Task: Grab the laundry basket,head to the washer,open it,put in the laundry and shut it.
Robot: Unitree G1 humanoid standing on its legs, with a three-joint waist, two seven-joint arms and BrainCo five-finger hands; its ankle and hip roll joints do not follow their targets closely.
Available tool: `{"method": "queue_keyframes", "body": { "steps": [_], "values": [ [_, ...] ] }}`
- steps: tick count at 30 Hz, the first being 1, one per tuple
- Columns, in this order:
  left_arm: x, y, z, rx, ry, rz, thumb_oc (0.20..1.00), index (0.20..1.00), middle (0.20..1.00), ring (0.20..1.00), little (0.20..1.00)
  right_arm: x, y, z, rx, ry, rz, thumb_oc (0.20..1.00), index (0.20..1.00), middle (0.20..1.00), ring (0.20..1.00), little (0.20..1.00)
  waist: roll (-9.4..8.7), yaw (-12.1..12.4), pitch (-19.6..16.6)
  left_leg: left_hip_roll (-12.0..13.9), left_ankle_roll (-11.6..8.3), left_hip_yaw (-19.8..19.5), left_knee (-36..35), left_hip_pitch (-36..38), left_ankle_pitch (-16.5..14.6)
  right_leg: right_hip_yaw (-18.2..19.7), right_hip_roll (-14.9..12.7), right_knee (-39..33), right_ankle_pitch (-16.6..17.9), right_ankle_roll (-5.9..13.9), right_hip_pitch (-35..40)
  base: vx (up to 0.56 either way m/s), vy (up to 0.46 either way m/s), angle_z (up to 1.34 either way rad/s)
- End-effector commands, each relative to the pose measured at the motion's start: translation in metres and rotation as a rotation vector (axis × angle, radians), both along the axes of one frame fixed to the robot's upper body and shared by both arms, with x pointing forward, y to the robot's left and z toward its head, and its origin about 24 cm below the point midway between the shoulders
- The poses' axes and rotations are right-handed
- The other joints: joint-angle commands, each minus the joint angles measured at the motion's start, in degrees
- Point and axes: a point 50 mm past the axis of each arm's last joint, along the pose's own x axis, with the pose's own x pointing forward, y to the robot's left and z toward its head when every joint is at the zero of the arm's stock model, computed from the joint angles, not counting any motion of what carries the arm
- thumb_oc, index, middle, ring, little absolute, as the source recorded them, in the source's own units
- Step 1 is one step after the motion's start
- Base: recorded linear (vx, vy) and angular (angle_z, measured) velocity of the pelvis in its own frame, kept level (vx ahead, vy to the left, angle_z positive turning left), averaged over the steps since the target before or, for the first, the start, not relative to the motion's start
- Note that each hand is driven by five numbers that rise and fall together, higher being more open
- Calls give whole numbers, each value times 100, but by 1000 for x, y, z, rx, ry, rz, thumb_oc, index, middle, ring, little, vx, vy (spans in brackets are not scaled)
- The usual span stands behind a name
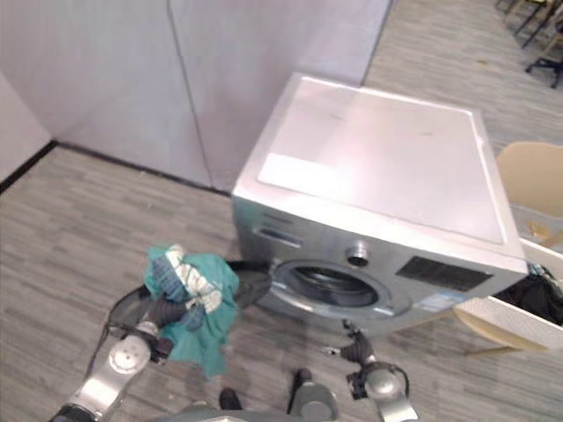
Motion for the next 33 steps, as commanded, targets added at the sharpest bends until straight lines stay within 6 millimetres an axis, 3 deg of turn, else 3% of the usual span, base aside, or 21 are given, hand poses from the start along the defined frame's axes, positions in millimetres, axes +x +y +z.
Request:
{"method": "queue_keyframes", "body": {
  "steps": [1, 3, 4, 5, 6, 8, 10, 15, 19, 20, 23, 26, 29, 31, 33],
  "values": [
    [37, -26, 38, -77, -208, -63, 200, 200, 200, 200, 200, 24, -29, 21, -66, -112, -52, 1000, 1000, 1000, 1000, 1000, -154, -15, 287, 798, -460, -943, 1002, -282, -24, 171, 238, -934, 30, -67, 652, 16, -160, -47],
    [39, -29, 38, -82, -209, -72, 200, 200, 200, 200, 200, 26, -31, 23, -70, -120, -61, 1000, 1000, 1000, 1000, 1000, -186, -22, 327, 728, -400, -1041, 1065, -424, 138, 173, 234, -958, 107, -136, 594, -75, -86, -41],
    [40, -32, 38, -83, -207, -79, 200, 200, 200, 200, 200, 27, -32, 24, -73, -123, -65, 1000, 1000, 1000, 1000, 1000, -202, 4, 357, 523, -351, -1285, 1095, -529, 26, 262, 252, -992, 105, -139, 597, -62, -67, -24],
    [40, -38, 37, -83, -209, -94, 200, 200, 200, 200, 200, 30, -32, 25, -73, -134, -70, 1000, 1000, 1000, 1000, 1000, -243, 120, 387, -137, -246, -1856, 931, -809, -248, 492, 334, -1077, 108, -104, 610, 14, -29, -32],
    [40, -38, 37, -82, -209, -94, 200, 200, 200, 200, 200, 30, -32, 25, -73, -134, -70, 1000, 1000, 1000, 1000, 1000, -251, 113, 373, -149, -241, -1859, 913, -824, -225, 487, 323, -1080, 116, -101, 591, 36, -18, -65],
    [41, -41, 36, -72, -219, -102, 200, 200, 200, 200, 200, 31, -29, 23, -79, -135, -63, 1000, 1000, 1000, 1000, 1000, -178, 258, 422, -698, -188, -2472, 502, -906, -204, 833, 535, -942, 106, -33, 530, 61, 13, -87],
    [42, -42, 35, -56, -214, -115, 200, 200, 200, 200, 200, 31, -28, 21, -86, -123, -50, 1000, 1000, 1000, 1000, 1000, -156, 316, 410, -785, -66, -2632, 392, -814, -175, 940, 603, -663, 17, -1, 438, 70, 52, -93],
    [40, -34, 29, -18, -188, -113, 200, 200, 200, 200, 200, 35, -22, 20, -74, -120, -32, 1000, 1000, 1000, 1000, 1000, -160, 300, 512, -665, 130, -2510, 385, -673, -182, 1120, 533, 803, -23, 267, -267, 9, 28, -53],
    [40, -31, 26, -20, -173, -99, 200, 200, 200, 200, 200, 36, -25, 20, -76, -116, -47, 1000, 1000, 1000, 1000, 1000, -59, 304, 515, -502, 173, -2460, 368, -693, -239, 1235, 190, 735, -105, 182, -241, -32, -120, -13],
    [40, -27, 26, -22, -174, -75, 200, 200, 200, 200, 200, 38, -25, 21, -72, -125, -52, 1000, 1000, 1000, 1000, 1000, -10, 345, 513, -377, 137, -2420, 358, -739, -225, 1192, -82, 597, 9, 191, -228, -43, -178, -21],
    [41, -23, 27, -22, -175, -56, 200, 200, 200, 200, 200, 41, -24, 23, -64, -135, -62, 1000, 1000, 1000, 1000, 1000, -92, 400, 507, -361, 71, -2397, 435, -856, -225, 1093, -243, 111, 19, 201, 46, -29, -210, -17],
    [48, -15, 36, -27, -213, -15, 200, 200, 200, 200, 200, 51, -19, 28, -59, -163, -56, 1000, 1000, 1000, 1000, 1000, -199, 473, 647, -157, -76, -2324, 845, -1446, -133, 1019, -206, 156, 46, 243, -312, -181, -235, -1],
    [64, -15, 54, -51, -298, 31, 200, 200, 200, 200, 200, 62, -19, 39, -44, -233, -81, 1000, 1000, 1000, 1000, 1000, -161, 456, 1053, 51, -172, -2497, 1377, -2104, -92, 955, -41, 734, -146, 66, -975, -272, -224, 24],
    [68, -16, 59, -54, -322, 37, 200, 200, 200, 200, 200, 64, -19, 42, -42, -245, -92, 1000, 1000, 1000, 1000, 1000, -132, 425, 1113, 68, -178, -2579, 1637, -2389, -142, 894, -13, 1017, -249, 16, -1247, -213, -127, 2],
    [83, -21, 75, -71, -400, 82, 200, 200, 200, 200, 200, 72, -23, 51, -38, -301, -135, 1000, 1000, 1000, 1000, 1000, -88, 346, 1270, 127, -191, -2719, 2428, -3131, -396, 765, -39, 1899, -731, -90, -1979, -196, -164, 10]
  ]
}}
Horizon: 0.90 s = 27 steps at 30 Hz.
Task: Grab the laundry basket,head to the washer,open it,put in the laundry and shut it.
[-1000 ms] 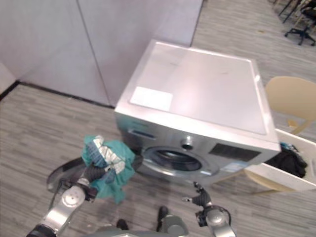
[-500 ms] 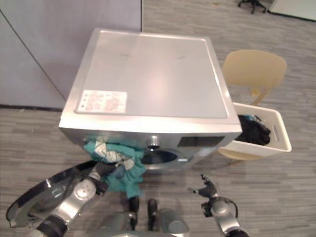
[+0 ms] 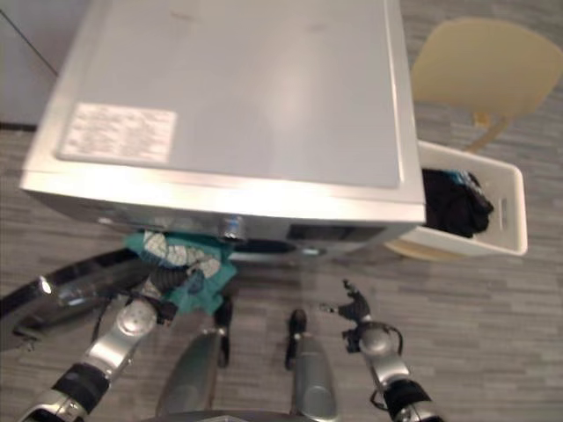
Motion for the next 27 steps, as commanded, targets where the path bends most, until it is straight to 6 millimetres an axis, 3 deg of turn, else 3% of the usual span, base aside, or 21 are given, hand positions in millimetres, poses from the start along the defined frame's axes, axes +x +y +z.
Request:
{"method": "queue_keyframes", "body": {
  "steps": [1, 2, 3, 9, 12, 13, 17, 18, 19, 20, 22, 23, 27],
  "values": [
    [25, -19, 41, -105, -237, 37, 200, 200, 200, 200, 200, -1, -23, 16, -7, -102, -101, 1000, 1000, 1000, 1000, 1000, 108, -178, -21, 149, -21, -156, 1244, -746, -825, -144, -122, 621, -537, 21, -523, -41, -65, 34],
    [25, -19, 41, -105, -237, 37, 200, 200, 200, 200, 200, -1, -23, 16, -7, -102, -101, 1000, 1000, 1000, 1000, 1000, 108, -178, -23, 149, -21, -156, 1246, -750, -826, -144, -122, 623, -538, 21, -526, -158, -41, 27],
    [35, -22, 54, -99, -295, 63, 200, 200, 200, 200, 200, 2, -24, 21, 2, -139, -126, 1000, 1000, 1000, 1000, 1000, 109, -228, 28, 172, -5, -187, 1840, -1355, -985, -99, -171, 1289, -724, -67, -1189, -176, -36, 14],
    [72, -17, 109, 18, -515, 151, 200, 200, 200, 200, 200, 25, -15, 47, 18, -283, -129, 1000, 1000, 1000, 1000, 1000, 109, -422, -2, 328, 80, -274, 3630, -3346, -1573, 163, -159, 2971, -1284, -273, -3228, -130, 0, -10],
    [94, 3, 161, 115, -667, 228, 200, 200, 200, 200, 200, 33, -9, 61, 33, -351, -88, 1000, 1000, 1000, 1000, 1000, 121, -552, 50, 394, 128, -305, 4310, -4046, -1788, 270, -163, 3635, -1492, -352, -3903, -46, 22, -14],
    [107, 17, 213, 210, -807, 268, 200, 200, 200, 200, 200, 37, -6, 70, 47, -392, -55, 1000, 1000, 1000, 1000, 1000, 142, -648, 68, 418, 163, -354, 4670, -4439, -1919, 313, -164, 3990, -1635, -389, -4276, -21, -3, -25],
    [110, 35, 306, 392, -1053, 375, 200, 200, 200, 200, 200, 41, -3, 81, 62, -452, -4, 1000, 1000, 1000, 1000, 1000, 179, -821, 74, 413, 181, -450, 5123, -4923, -2050, 340, -126, 4471, -1774, -398, -4763, 5, -8, -6],
    [110, 34, 307, 393, -1056, 373, 200, 200, 200, 200, 200, 41, -3, 82, 64, -454, -5, 1000, 1000, 1000, 1000, 1000, 171, -813, 78, 411, 180, -454, 5138, -4943, -2055, 339, -129, 4486, -1781, -398, -4782, 0, 0, 0],
    [109, 38, 335, 502, -1121, 414, 200, 200, 200, 200, 200, 44, -1, 86, 73, -476, 19, 1000, 1000, 1000, 1000, 1000, 171, -860, 94, 398, 175, -474, 5322, -5101, -2084, 357, -102, 4654, -1797, -385, -4929, 0, -5, -3],
    [107, 41, 346, 557, -1144, 440, 200, 200, 200, 200, 200, 45, 0, 89, 72, -487, 37, 1000, 1000, 1000, 1000, 1000, 170, -883, 99, 409, 168, -477, 5375, -5155, -2094, 356, -100, 4702, -1806, -380, -4983, 0, 0, 0],
    [108, 42, 356, 596, -1156, 455, 200, 200, 200, 200, 200, 48, 2, 94, 76, -509, 49, 1000, 1000, 1000, 1000, 1000, 147, -893, 104, 407, 162, -497, 5471, -5233, -2109, 358, -85, 4787, -1827, -382, -5062, 3, -16, -1],
    [108, 47, 368, 614, -1148, 489, 1000, 1000, 1000, 1000, 1000, 50, 1, 99, 80, -523, 64, 1000, 1000, 1000, 1000, 1000, 112, -925, 112, 399, 144, -549, 5604, -5373, -2101, 350, -76, 4915, -1807, -371, -5193, 0, 0, 0],
    [114, 51, 376, 621, -1042, 464, 1000, 1000, 1000, 1000, 1000, 58, -3, 108, 62, -525, 94, 1000, 1000, 1000, 1000, 1000, 107, -936, 97, 361, 128, -586, 5719, -5577, -2070, 309, -91, 5067, -1834, -385, -5359, -1, -8, 1]
  ]
}}
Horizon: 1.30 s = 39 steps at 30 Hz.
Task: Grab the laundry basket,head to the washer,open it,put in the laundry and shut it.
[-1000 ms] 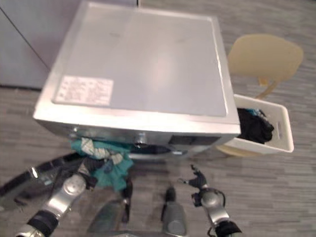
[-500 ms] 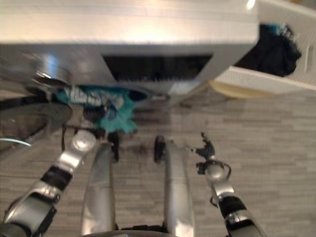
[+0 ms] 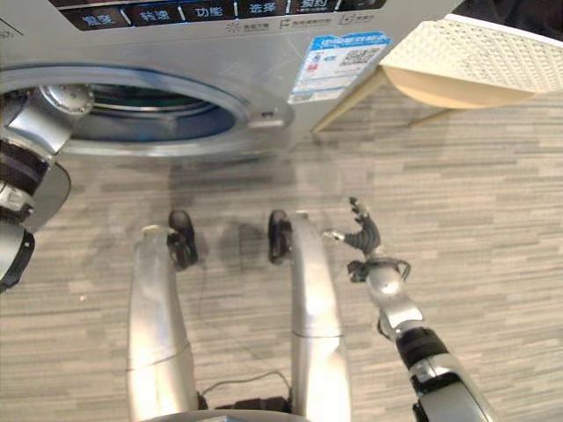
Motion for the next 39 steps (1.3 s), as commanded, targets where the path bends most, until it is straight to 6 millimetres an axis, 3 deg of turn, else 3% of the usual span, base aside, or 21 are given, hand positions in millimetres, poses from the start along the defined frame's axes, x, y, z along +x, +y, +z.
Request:
{"method": "queue_keyframes", "body": {
  "steps": [1, 4, 5, 6, 9, 11, 13, 15, 16, 18, 19, 20, 21, 24, 25, 27, 28, 29, 31, 36, 39],
  "values": [
    [-5, 7, 17, -21, -9, -8, 1000, 1000, 1000, 1000, 1000, -15, -2, -12, 39, 26, 17, 1000, 1000, 1000, 1000, 1000, 40, -132, -521, -90, 323, -53, 247, 173, -601, 203, -119, -395, -310, 338, 354, 6, -28, 10],
    [5, 8, -13, -12, 112, -4, 1000, 1000, 1000, 1000, 1000, -14, -2, -11, 23, 32, 32, 1000, 1000, 1000, 1000, 1000, 1, -103, -542, -120, 318, -75, 323, 161, -610, 211, -97, -311, -332, 325, 325, 5, -22, 7],
    [5, 8, -13, -12, 112, -4, 1000, 1000, 1000, 1000, 1000, -14, -2, -11, 23, 32, 32, 1000, 1000, 1000, 1000, 1000, 1, -103, -543, -120, 318, -75, 323, 160, -610, 211, -97, -311, -332, 325, 325, 0, 0, 0],
    [11, 9, -37, -56, 196, -21, 1000, 1000, 1000, 1000, 1000, -14, -5, -13, 15, 48, 25, 1000, 1000, 1000, 1000, 1000, -26, -72, -561, -148, 303, -94, 342, 146, -603, 201, -109, -268, -353, 302, 316, 0, 0, 0],
    [12, 9, -46, -72, 221, -35, 1000, 1000, 1000, 1000, 1000, -14, -5, -14, 11, 56, 23, 1000, 1000, 1000, 1000, 1000, -28, -59, -575, -155, 294, -93, 318, 164, -592, 197, -112, -272, -356, 289, 330, -14, -6, 4],
    [12, -4, -89, -213, 276, -163, 1000, 1000, 1000, 1000, 1000, -15, -4, -23, 20, 98, 8, 1000, 1000, 1000, 1000, 1000, -24, 32, -622, -166, 232, -81, -25, 393, -484, 141, -116, -533, -300, 250, 574, -67, -31, 7],
    [7, -15, -114, -313, 299, -260, 1000, 1000, 1000, 1000, 1000, -16, -3, -27, 25, 116, -7, 1000, 1000, 1000, 1000, 1000, -28, 125, -637, -177, 180, -90, -376, 597, -361, 52, -142, -844, -267, 229, 823, -79, -51, 6],
    [0, -27, -156, -404, 372, -323, 1000, 1000, 1000, 1000, 1000, -19, -2, -37, 26, 157, -29, 1000, 1000, 1000, 1000, 1000, -31, 223, -653, -194, 97, -100, -850, 949, -184, -40, -156, -1291, -187, 221, 1196, -73, -29, 28],
    [-1, -26, -157, -406, 374, -322, 1000, 1000, 1000, 1000, 1000, -20, -2, -37, 24, 158, -28, 1000, 1000, 1000, 1000, 1000, -26, 215, -646, -193, 96, -101, -878, 984, -172, -46, -154, -1320, -176, 219, 1232, -47, -21, 35],
    [-14, -36, -197, -524, 449, -381, 1000, 1000, 1000, 1000, 1000, -23, -4, -46, 22, 199, -57, 1000, 1000, 1000, 1000, 1000, -21, 321, -674, -197, 31, -130, -1476, 1437, 32, -125, -150, -1858, -84, 217, 1674, -53, -24, 20],
    [-32, -43, -240, -633, 544, -417, 1000, 1000, 1000, 1000, 1000, -28, -8, -55, 9, 240, -84, 1000, 1000, 1000, 1000, 1000, 0, 431, -720, -209, 16, -127, -2160, 2039, 246, -217, -135, -2468, 79, 269, 2199, -48, -8, 18],
    [-40, -43, -259, -686, 591, -419, 1000, 1000, 1000, 1000, 1000, -31, -10, -61, 2, 266, -96, 1000, 1000, 1000, 1000, 1000, 10, 458, -718, -219, 5, -109, -2547, 2391, 365, -272, -119, -2773, 166, 294, 2507, -20, -1, 23],
    [-40, -43, -259, -686, 591, -419, 1000, 1000, 1000, 1000, 1000, -31, -10, -61, 2, 266, -96, 1000, 1000, 1000, 1000, 1000, 10, 458, -713, -218, 5, -109, -2551, 2399, 367, -272, -118, -2777, 168, 294, 2515, 7, 5, 26],
    [-82, -41, -326, -825, 798, -403, 1000, 1000, 1000, 1000, 1000, -52, -17, -90, -4, 402, -132, 1000, 1000, 1000, 1000, 1000, 67, 577, -826, -295, -52, -15, -4026, 3804, 827, -440, -54, -4006, 552, 428, 3880, 78, 13, 24],
    [-82, -41, -326, -825, 799, -403, 1000, 1000, 1000, 1000, 1000, -52, -17, -90, -4, 403, -131, 1000, 1000, 1000, 1000, 1000, 66, 579, -803, -293, -53, -13, -4057, 3850, 839, -441, -51, -4031, 562, 428, 3923, 173, 40, 19],
    [-116, -37, -365, -857, 950, -369, 1000, 1000, 1000, 1000, 1000, -72, -25, -110, -4, 501, -162, 1000, 1000, 1000, 1000, 1000, 135, 627, -917, -315, -73, 77, -5143, 4956, 1168, -558, -25, -4976, 854, 548, 4964, 175, 54, 9],
    [-125, -34, -374, -867, 985, -355, 1000, 1000, 1000, 1000, 1000, -78, -27, -115, -6, 529, -172, 1000, 1000, 1000, 1000, 1000, 176, 634, -964, -315, -51, 103, -5546, 5258, 1421, -619, -1, -5382, 1095, 556, 5275, 72, 47, 3],
    [-125, -34, -374, -868, 985, -355, 1000, 1000, 1000, 1000, 1000, -78, -27, -115, -6, 529, -172, 1000, 1000, 1000, 1000, 1000, 178, 634, -952, -313, -51, 102, -5563, 5281, 1428, -621, 2, -5398, 1102, 556, 5298, 134, 61, 8],
    [-156, -25, -399, -881, 1102, -308, 1000, 1000, 1000, 1000, 1000, -104, -34, -135, -14, 637, -195, 1000, 1000, 1000, 1000, 1000, 215, 652, -1171, -314, -18, 188, -6453, 6398, 1630, -530, 126, -6427, 1455, 681, 6407, 272, 70, -8],
    [-175, -22, -416, -925, 1159, -261, 1000, 1000, 1000, 1000, 1000, -119, -40, -144, 4, 684, -227, 1000, 1000, 1000, 1000, 1000, 204, 636, -1545, -588, 50, -182, -6898, 7241, 1522, -237, 222, -7390, 1761, 818, 7331, 204, 87, -20],
    [-187, -25, -428, -922, 1220, -243, 1000, 1000, 1000, 1000, 1000, -128, -43, -149, 12, 717, -235, 1000, 1000, 1000, 1000, 1000, 236, 565, -1765, -635, 120, 23, -7175, 7710, 1421, -60, 181, -7733, 1957, 925, 7705, 195, 118, -29]
  ]
}}
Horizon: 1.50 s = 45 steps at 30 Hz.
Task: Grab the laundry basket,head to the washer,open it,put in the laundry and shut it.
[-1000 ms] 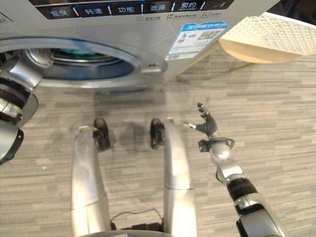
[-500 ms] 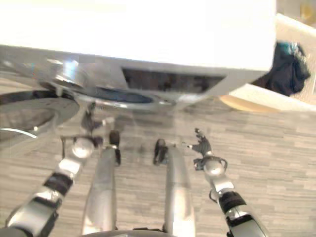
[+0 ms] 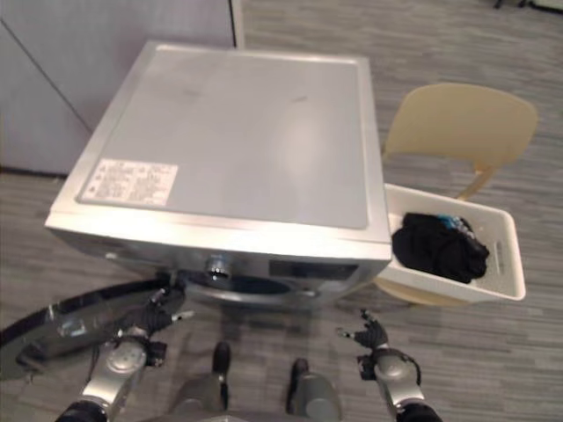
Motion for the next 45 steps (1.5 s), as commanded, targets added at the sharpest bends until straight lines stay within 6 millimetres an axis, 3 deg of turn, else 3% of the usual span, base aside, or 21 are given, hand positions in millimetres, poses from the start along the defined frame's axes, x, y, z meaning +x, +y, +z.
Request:
{"method": "queue_keyframes", "body": {
  "steps": [1, 5, 8, 11, 12, 14, 16, 20, 22, 24, 26, 27, 28, 30, 32, 33, 35, 37, 39, 43, 45],
  "values": [
    [6, -10, 1, -5, -30, -46, 1000, 1000, 1000, 1000, 1000, 1, -17, 7, -31, -24, -10, 1000, 1000, 1000, 1000, 1000, 15, -73, -157, -219, 137, -254, -75, -13, -285, 206, 121, -881, 574, 181, 103, 106, 89, -27],
    [1, -15, -6, 3, 4, -68, 1000, 1000, 1000, 1000, 1000, -4, -13, 2, -14, -4, -33, 1000, 1000, 1000, 1000, 1000, 55, -128, -320, -254, 236, 181, -319, 344, -395, 536, 42, -1161, 757, 353, 249, 88, 142, -66],
    [6, -20, -6, 30, -1, -94, 1000, 1000, 1000, 1000, 1000, 4, -10, 5, -17, -24, -37, 1000, 1000, 1000, 1000, 1000, 115, -207, -240, -252, 315, 802, -406, 426, -478, 966, 52, -1054, 952, 530, -84, -74, 109, -87],
    [11, -22, -2, 32, -26, -98, 1000, 1000, 1000, 1000, 1000, 9, -8, 9, -16, -50, -32, 1000, 1000, 1000, 1000, 1000, 131, -169, -176, -170, 335, 1173, -376, 392, -517, 831, 4, -927, 1043, 590, -360, -111, 2, -164],
    [16, -24, 3, 32, -54, -111, 1000, 1000, 1000, 1000, 1000, 14, -5, 13, -11, -84, -35, 1000, 1000, 1000, 1000, 1000, 176, -91, -116, -45, 330, 1515, -362, 425, -548, -76, -239, -832, 1006, 562, -459, -47, -79, -200],
    [19, -23, 6, 28, -71, -105, 1000, 1000, 1000, 1000, 1000, 15, -3, 14, -7, -97, -46, 1000, 1000, 1000, 1000, 1000, 236, 22, -118, 135, 270, 1919, -395, 584, -660, -1241, -560, -627, 825, 560, -436, 15, -102, -173],
    [18, -24, 7, 25, -71, -113, 1000, 1000, 1000, 1000, 1000, 14, -1, 12, -2, -94, -58, 1000, 1000, 1000, 1000, 1000, 231, 54, -143, 266, 249, 2371, -400, 714, -685, -1989, -821, -472, 822, 537, -377, 20, -110, -124],
    [16, -30, 2, 20, -45, -127, 1000, 1000, 1000, 1000, 1000, 7, -3, 9, 3, -79, -90, 1000, 1000, 1000, 1000, 1000, 273, -110, -283, 479, 135, 2712, -163, 950, -785, -1719, -616, -834, 759, 513, -245, 157, -246, -124],
    [19, -39, 2, 4, -50, -149, 1000, 1000, 1000, 1000, 1000, 2, -7, 9, -4, -76, -100, 1000, 1000, 1000, 1000, 1000, 355, -142, -215, 807, -7, 2707, 561, 834, -681, -1514, -336, -1123, 701, 342, 24, 160, -321, -79],
    [24, -51, 5, -19, -68, -175, 1000, 1000, 1000, 1000, 1000, 1, -13, 12, -28, -83, -95, 1000, 1000, 1000, 1000, 1000, 384, -116, -66, 1076, -87, 2371, 1404, 517, -281, -1314, -101, -1330, 647, 148, 258, 102, -289, -68],
    [26, -55, 6, -26, -77, -182, 1000, 1000, 1000, 1000, 1000, 1, -15, 13, -37, -84, -90, 1000, 1000, 1000, 1000, 1000, 428, -77, -4, 1078, -127, 1999, 1666, 324, -125, -1229, 2, -1413, 615, 50, 342, 63, -141, -63],
    [29, -63, 8, -35, -89, -202, 1000, 1000, 1000, 1000, 1000, 5, -13, 16, -40, -93, -74, 1000, 1000, 1000, 1000, 1000, 348, 6, 71, 483, 45, 1240, 1929, -105, -213, -999, 11, -1506, 660, -25, 347, 117, -114, -96],
    [29, -66, 8, -33, -92, -214, 1000, 1000, 1000, 1000, 1000, 7, -12, 17, -38, -101, -65, 1000, 1000, 1000, 1000, 1000, 317, 59, 92, 196, 67, 968, 1912, -266, -384, -852, 31, -1563, 641, 9, 381, 213, -143, -80],
    [30, -71, 8, -23, -93, -238, 1000, 1000, 1000, 1000, 1000, 8, -11, 16, -44, -94, -49, 1000, 1000, 1000, 1000, 1000, 321, 149, 109, -218, 152, 703, 1576, -444, -699, -598, 76, -1630, 602, 90, 459, 223, -52, -64],
    [29, -75, 8, -24, -89, -246, 1000, 1000, 1000, 1000, 1000, 7, -12, 14, -59, -75, -36, 1000, 1000, 1000, 1000, 1000, 407, 254, 106, -571, 188, 562, 952, -633, -506, -454, 193, -1681, 569, 148, 576, 190, 4, -97],
    [30, -75, 8, -23, -90, -246, 1000, 1000, 1000, 1000, 1000, 7, -12, 14, -59, -75, -36, 1000, 1000, 1000, 1000, 1000, 402, 251, 94, -577, 189, 561, 929, -641, -483, -457, 187, -1681, 575, 149, 559, 221, -4, -65],
    [26, -73, 4, -12, -72, -241, 1000, 1000, 1000, 1000, 1000, 4, -14, 11, -72, -55, -35, 1000, 1000, 1000, 1000, 1000, 533, 392, 79, -695, 103, 751, 172, -977, 127, -358, 509, -1750, 416, 130, 819, 339, -13, -32],
    [26, -72, 4, -6, -76, -244, 1000, 1000, 1000, 1000, 1000, 0, -14, 10, -64, -56, -57, 1000, 1000, 1000, 1000, 1000, 535, 482, 95, -549, 58, 1439, -42, -1131, 338, -363, 651, -1691, 166, 81, 1126, 308, 17, 1],
    [22, -71, 3, -16, -69, -236, 1000, 1000, 1000, 1000, 1000, -7, -10, 6, -52, -37, -52, 1000, 1000, 1000, 1000, 1000, 523, 489, 10, -507, 261, 1616, -361, -818, 370, -422, 693, -1629, 82, 112, 1235, 280, 76, -7],
    [18, -58, 2, -6, -64, -194, 1000, 1000, 1000, 1000, 1000, -11, -4, -1, -44, -1, -44, 1000, 1000, 1000, 1000, 1000, 273, 602, -147, -571, 415, 1550, -215, -673, 224, -621, 514, -1311, -72, 225, 1331, 248, 65, 7],
    [18, -40, 9, -4, -94, -135, 1000, 1000, 1000, 1000, 1000, -10, -1, -2, -25, -8, -43, 1000, 1000, 1000, 1000, 1000, 91, 771, -169, -648, 532, 1299, -167, -469, 77, -727, 431, -295, -74, 388, 1117, 205, 1, 34]
  ]
}}
